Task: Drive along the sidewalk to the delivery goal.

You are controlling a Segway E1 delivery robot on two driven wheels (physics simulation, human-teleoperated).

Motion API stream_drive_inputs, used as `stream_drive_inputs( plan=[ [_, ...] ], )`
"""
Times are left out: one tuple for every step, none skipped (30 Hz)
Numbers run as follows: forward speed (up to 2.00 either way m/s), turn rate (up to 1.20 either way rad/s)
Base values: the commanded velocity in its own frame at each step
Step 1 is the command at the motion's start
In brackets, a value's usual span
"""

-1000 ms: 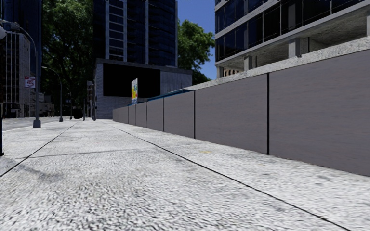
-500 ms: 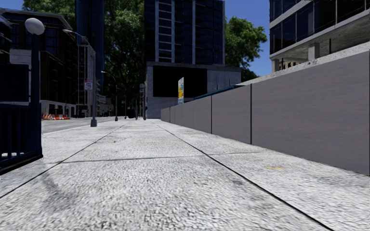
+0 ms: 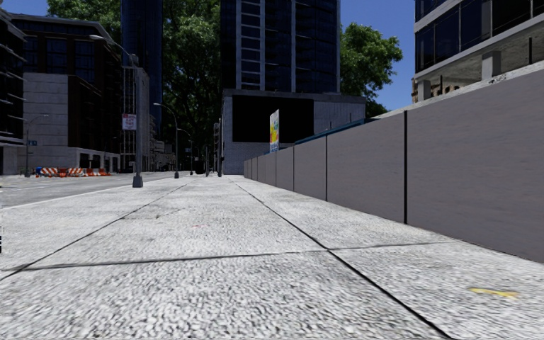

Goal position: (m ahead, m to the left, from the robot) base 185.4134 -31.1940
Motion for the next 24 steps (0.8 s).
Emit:
stream_drive_inputs(
  plan=[
    [2.00, 0.00],
    [2.00, 0.00],
    [2.00, 0.00],
    [2.00, 0.00],
    [2.00, 0.00],
    [2.00, 0.00],
    [2.00, 0.00],
    [2.00, 0.00],
    [2.00, 0.00],
    [2.00, 0.00],
    [2.00, 0.00],
    [2.00, 0.00],
    [2.00, 0.00],
    [2.00, 0.00],
    [2.00, 0.00],
    [2.00, 0.00],
    [2.00, 0.00],
    [2.00, 0.00],
    [2.00, 0.00],
    [2.00, 0.00],
    [2.00, 0.00],
    [2.00, 0.00],
    [2.00, 0.00],
    [2.00, 0.00]
  ],
)
